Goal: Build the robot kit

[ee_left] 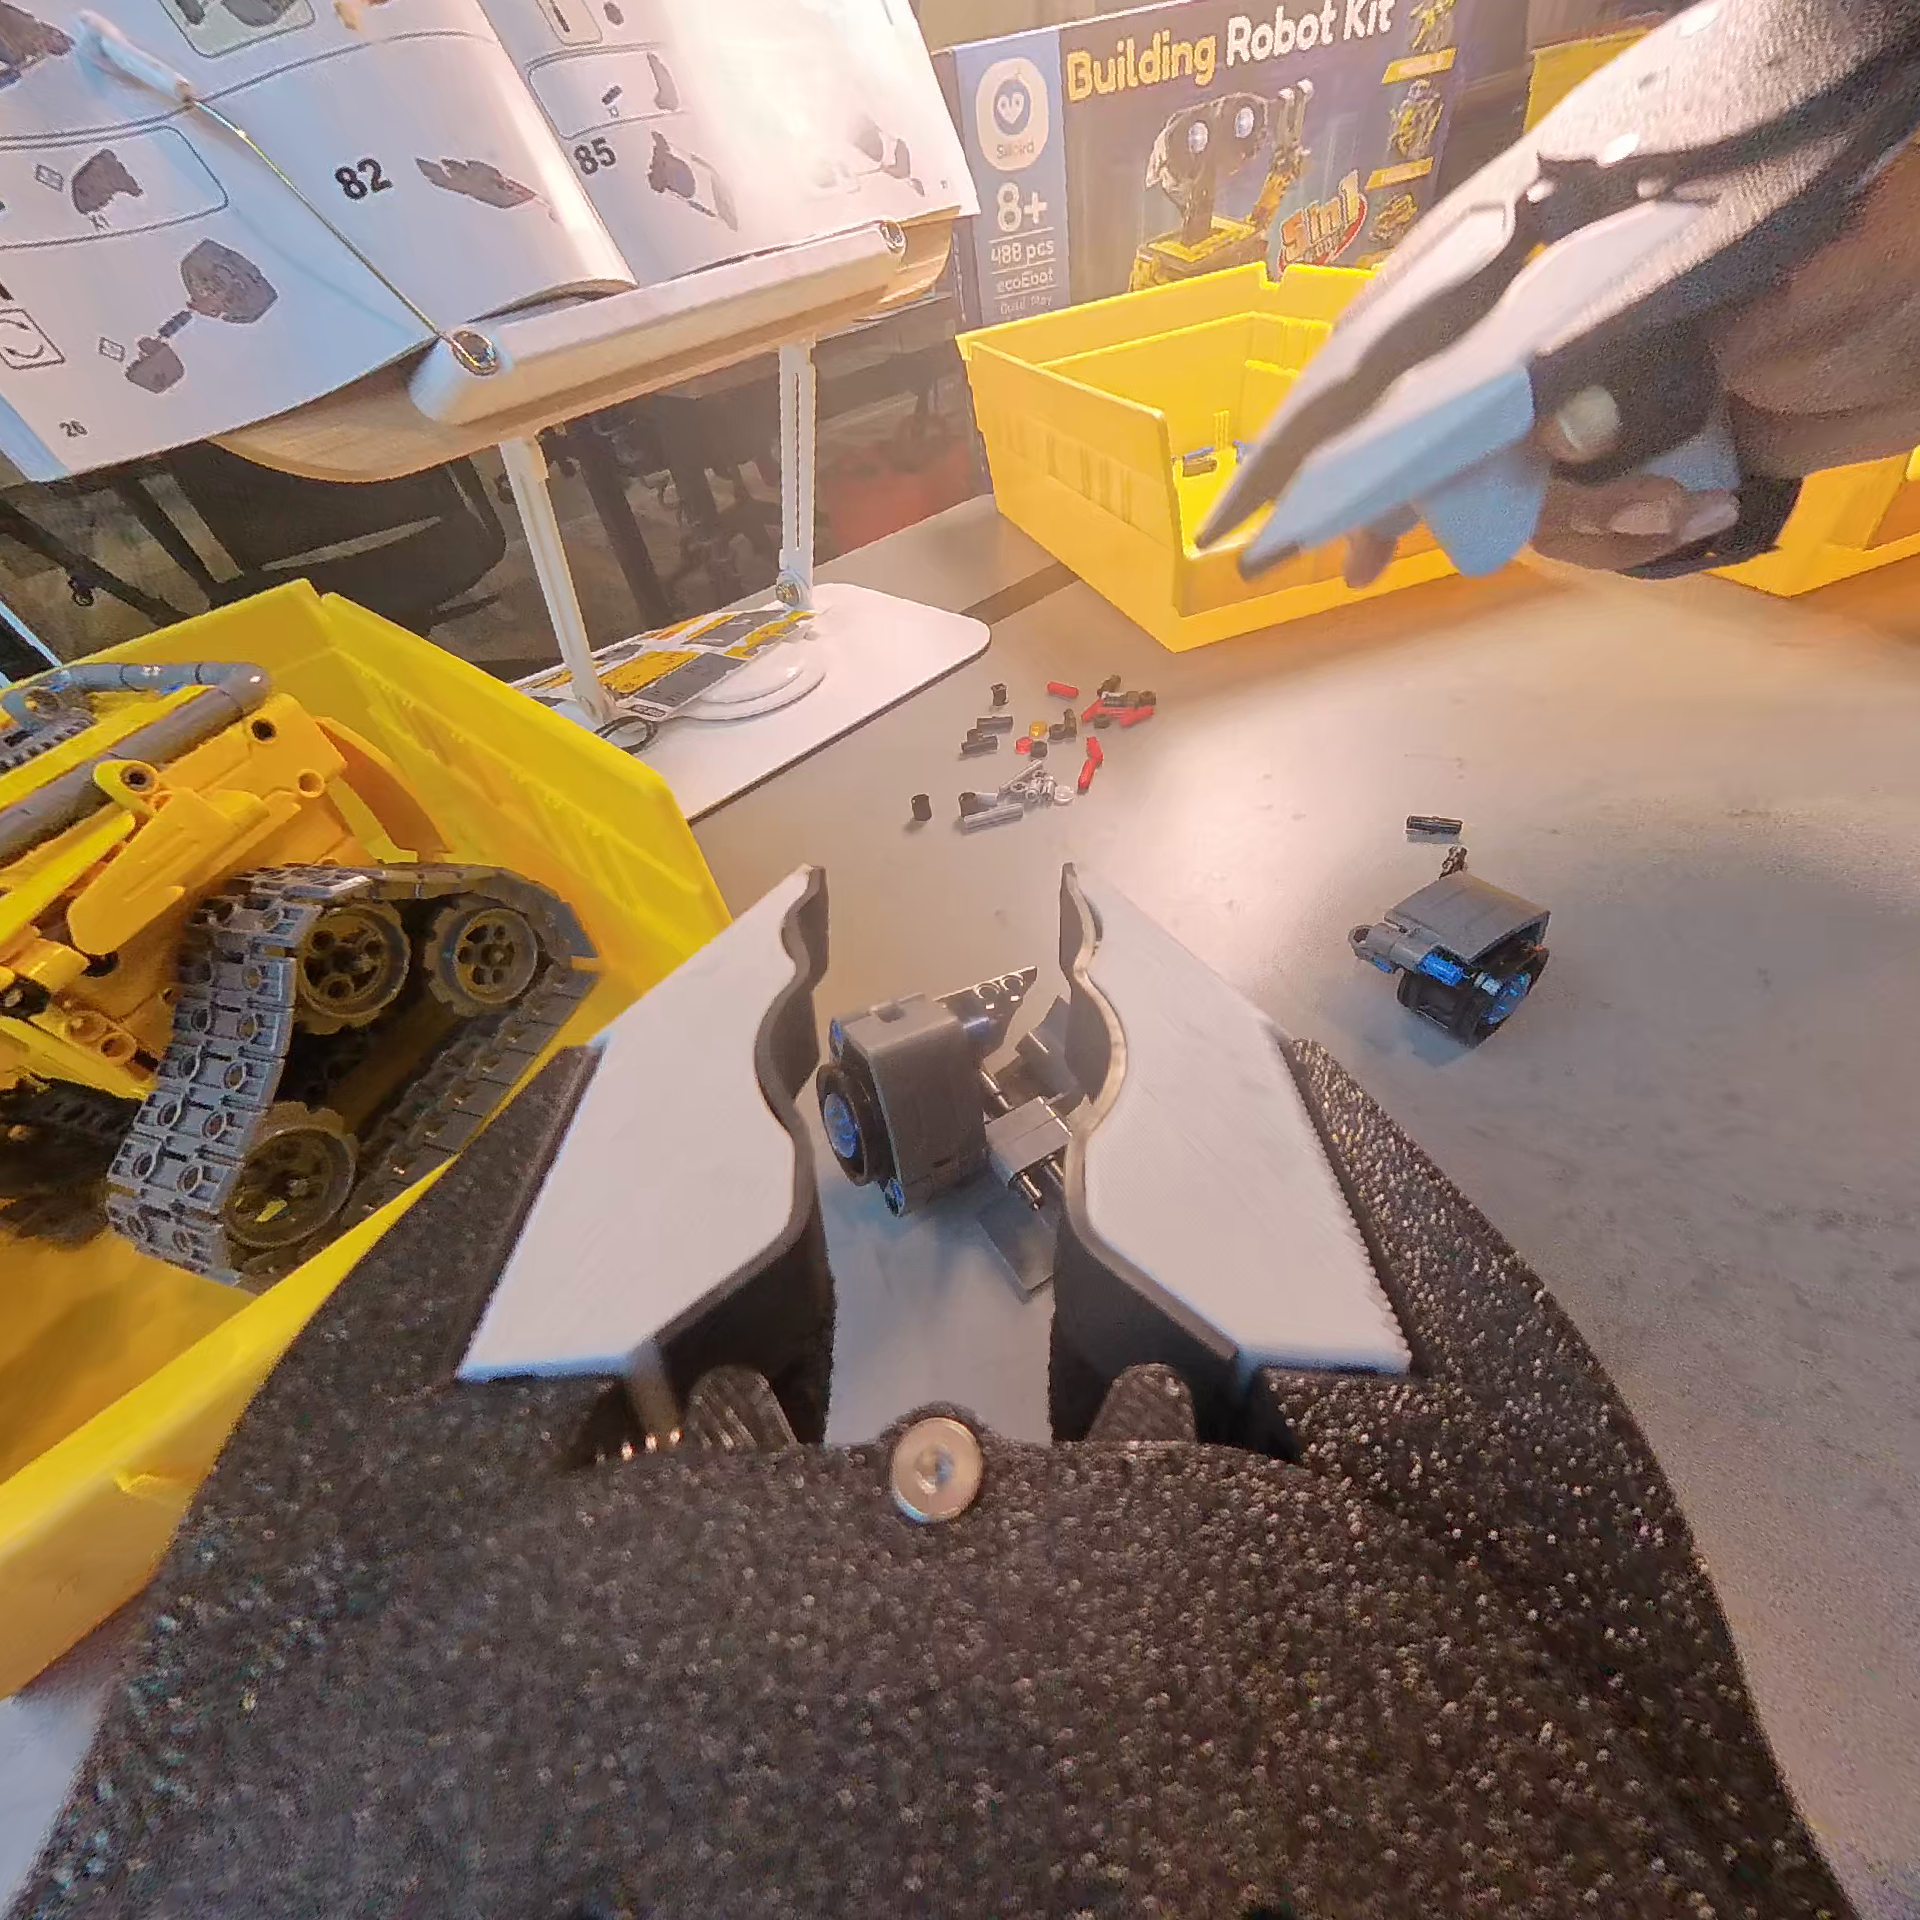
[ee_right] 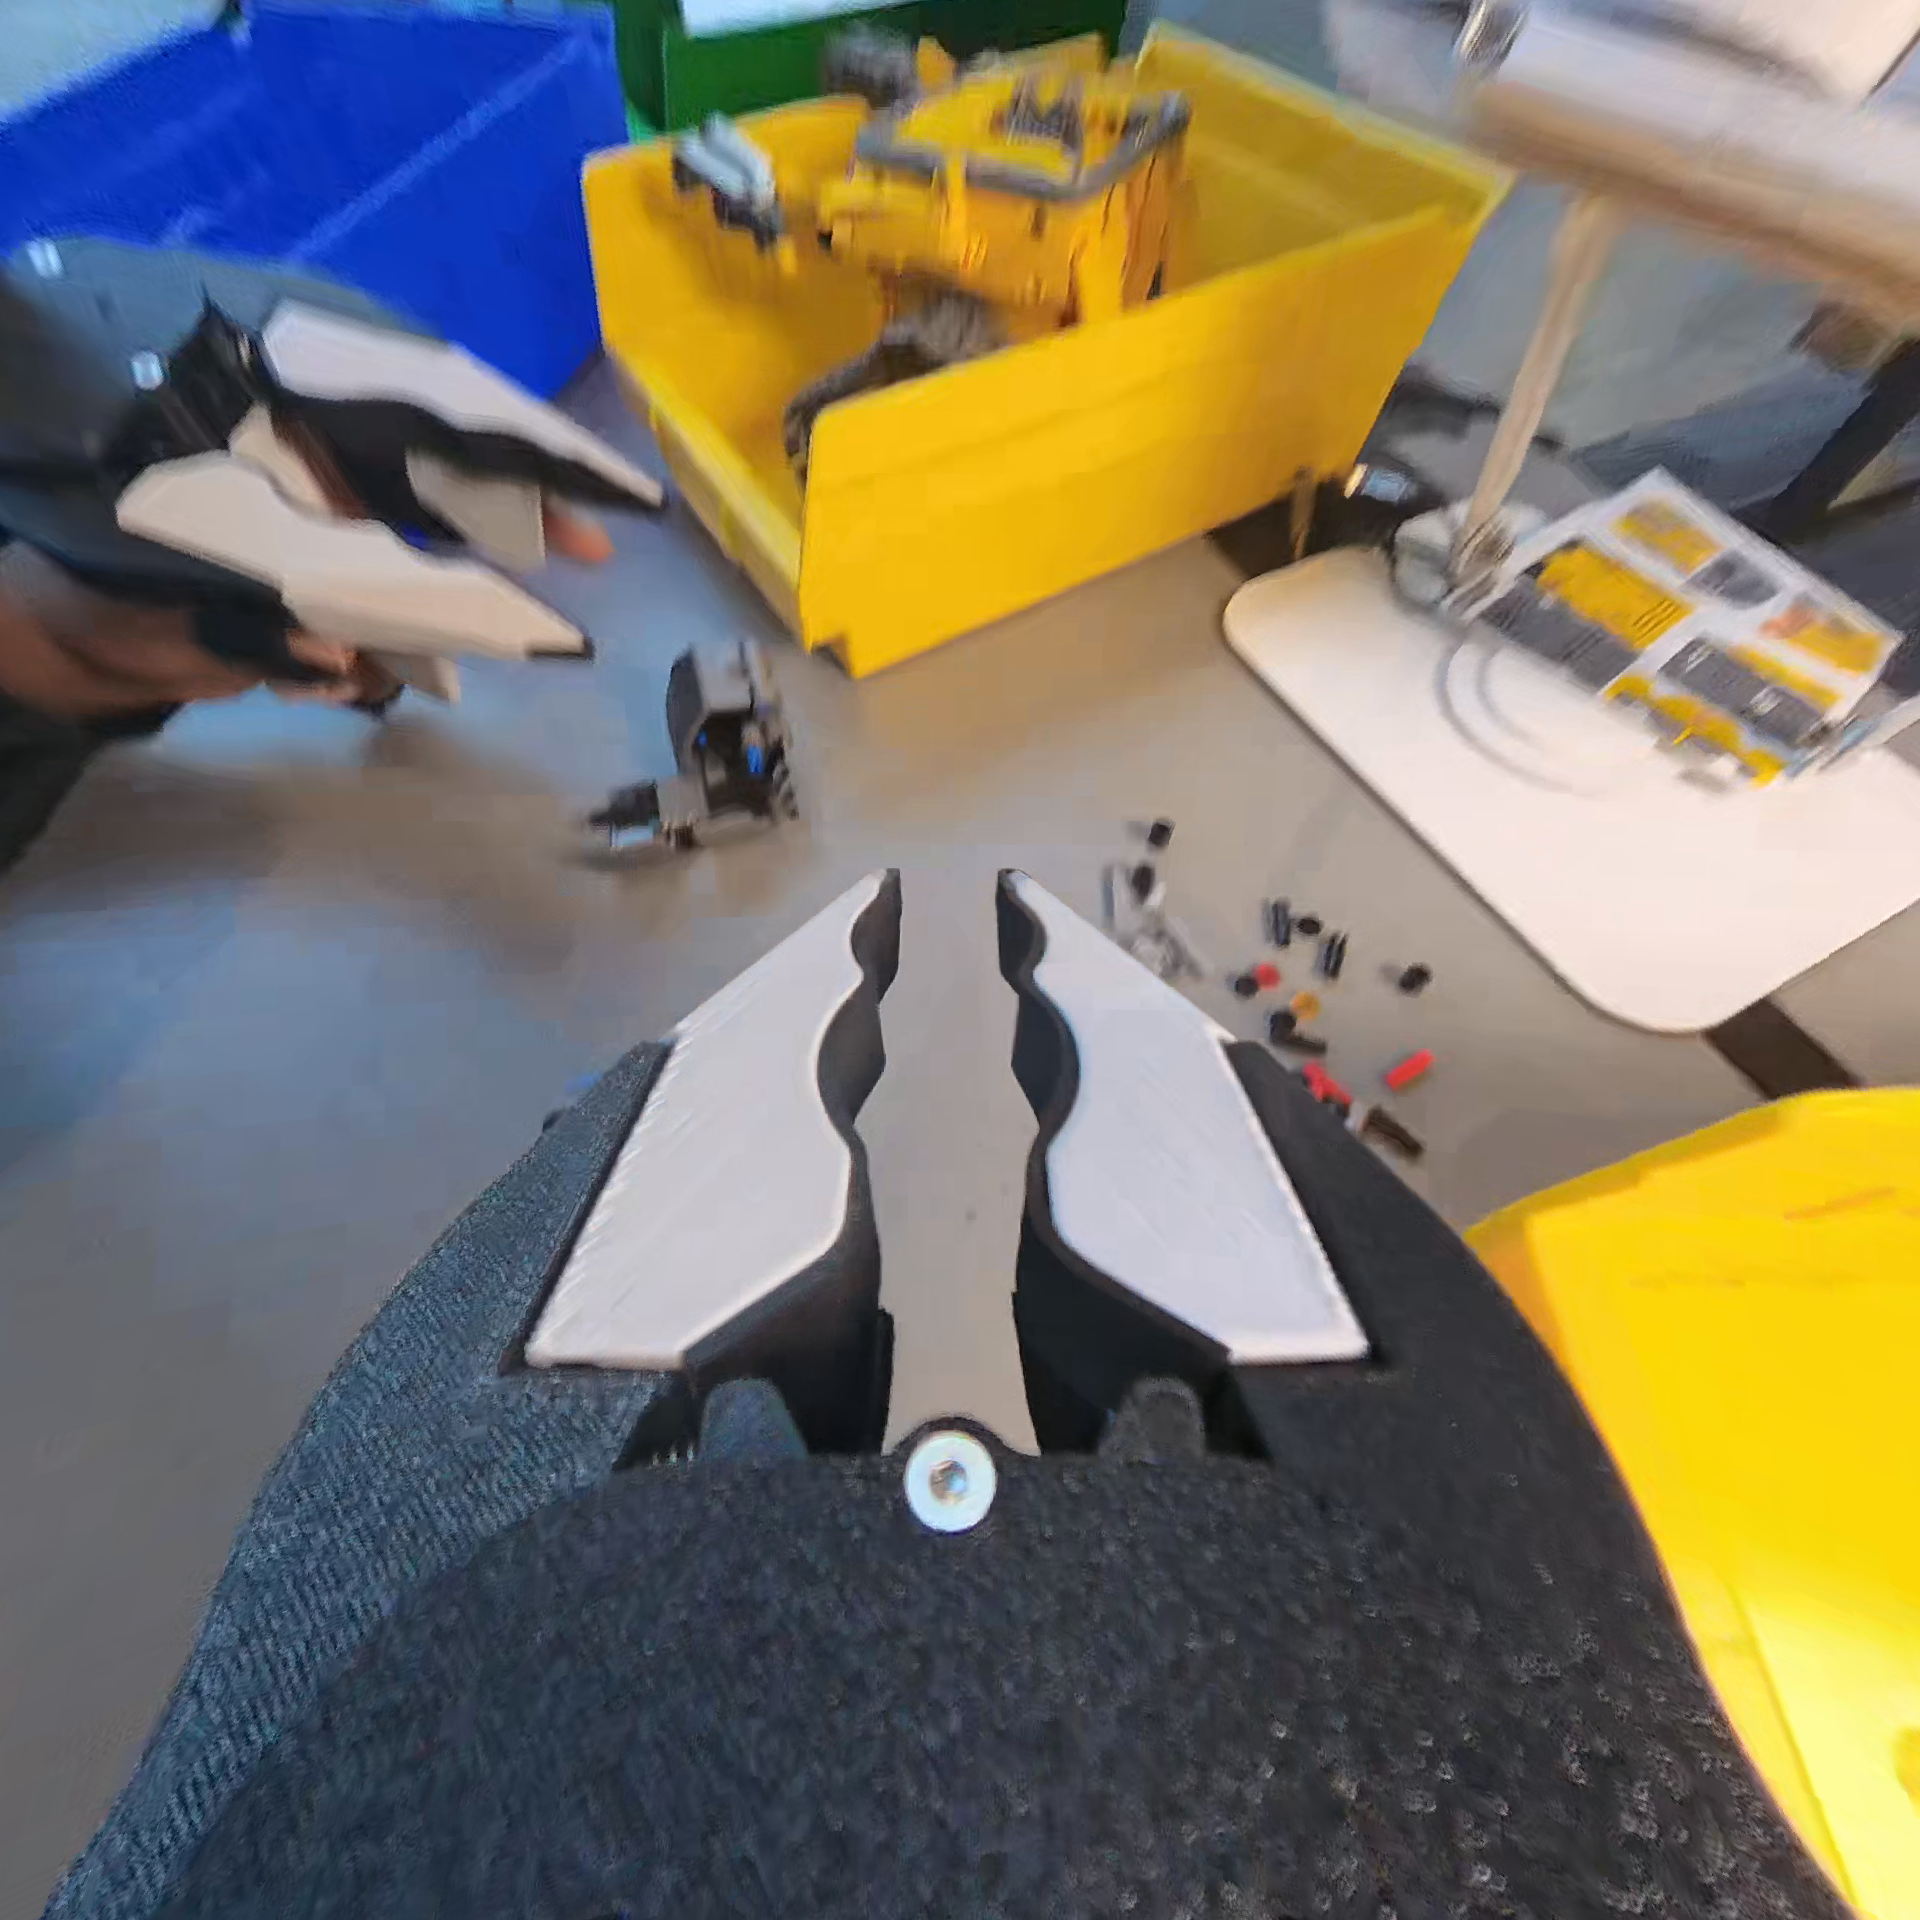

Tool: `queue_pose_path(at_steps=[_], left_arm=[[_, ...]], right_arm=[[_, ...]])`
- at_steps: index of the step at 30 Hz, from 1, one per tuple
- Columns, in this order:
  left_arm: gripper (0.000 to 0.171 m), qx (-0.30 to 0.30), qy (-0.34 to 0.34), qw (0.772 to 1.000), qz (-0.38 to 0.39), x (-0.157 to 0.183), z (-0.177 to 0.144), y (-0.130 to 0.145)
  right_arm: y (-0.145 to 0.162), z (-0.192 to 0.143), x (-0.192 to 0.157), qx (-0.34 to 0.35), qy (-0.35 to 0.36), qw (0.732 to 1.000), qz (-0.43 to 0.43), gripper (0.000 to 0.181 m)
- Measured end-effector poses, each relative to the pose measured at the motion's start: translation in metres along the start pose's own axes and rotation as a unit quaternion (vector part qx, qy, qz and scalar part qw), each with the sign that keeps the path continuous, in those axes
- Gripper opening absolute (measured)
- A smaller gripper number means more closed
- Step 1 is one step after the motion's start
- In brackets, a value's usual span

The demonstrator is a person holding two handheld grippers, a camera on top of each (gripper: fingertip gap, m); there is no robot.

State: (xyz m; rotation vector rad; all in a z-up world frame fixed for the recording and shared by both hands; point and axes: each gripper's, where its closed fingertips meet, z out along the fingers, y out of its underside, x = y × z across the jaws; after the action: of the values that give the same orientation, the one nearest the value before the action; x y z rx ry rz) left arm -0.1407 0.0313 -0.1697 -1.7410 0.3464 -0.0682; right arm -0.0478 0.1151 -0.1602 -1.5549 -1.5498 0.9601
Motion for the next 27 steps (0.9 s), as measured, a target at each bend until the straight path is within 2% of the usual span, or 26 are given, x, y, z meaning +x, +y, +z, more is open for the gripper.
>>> queue_pose_path(at_steps=[3,7,9,12,15,18,27], left_arm=[[0.044,-0.002,0.001,1.0,0.001,0.001,0.001,0.002],[0.044,-0.006,0.001,1.0,-0.001,-0.001,0.002,0.004],[0.044,-0.005,-0.001,1.0,-0.003,-0.002,0.001,0.004],[0.044,-0.003,-0.003,1.0,-0.003,-0.004,0.0,0.003],[0.044,0.001,-0.005,1.0,-0.004,-0.006,-0.001,0.001],[0.044,0.005,-0.008,1.0,-0.006,-0.009,-0.003,-0.001],[0.044,0.006,-0.011,1.0,-0.01,-0.013,-0.004,-0.001]], right_arm=[[-0.055,0.004,0.02,0.098,0.053,0.994,-0.007,0.019],[-0.136,0.011,0.057,0.199,0.143,0.968,-0.044,0.02],[-0.173,0.016,0.08,0.232,0.183,0.954,-0.052,0.017],[-0.214,0.032,0.112,0.248,0.229,0.939,-0.062,0.011],[-0.233,0.054,0.143,0.228,0.264,0.935,-0.065,0.001],[-0.238,0.071,0.164,0.211,0.279,0.935,-0.053,0.0],[-0.238,0.083,0.177,0.195,0.282,0.938,-0.043,0.0]])
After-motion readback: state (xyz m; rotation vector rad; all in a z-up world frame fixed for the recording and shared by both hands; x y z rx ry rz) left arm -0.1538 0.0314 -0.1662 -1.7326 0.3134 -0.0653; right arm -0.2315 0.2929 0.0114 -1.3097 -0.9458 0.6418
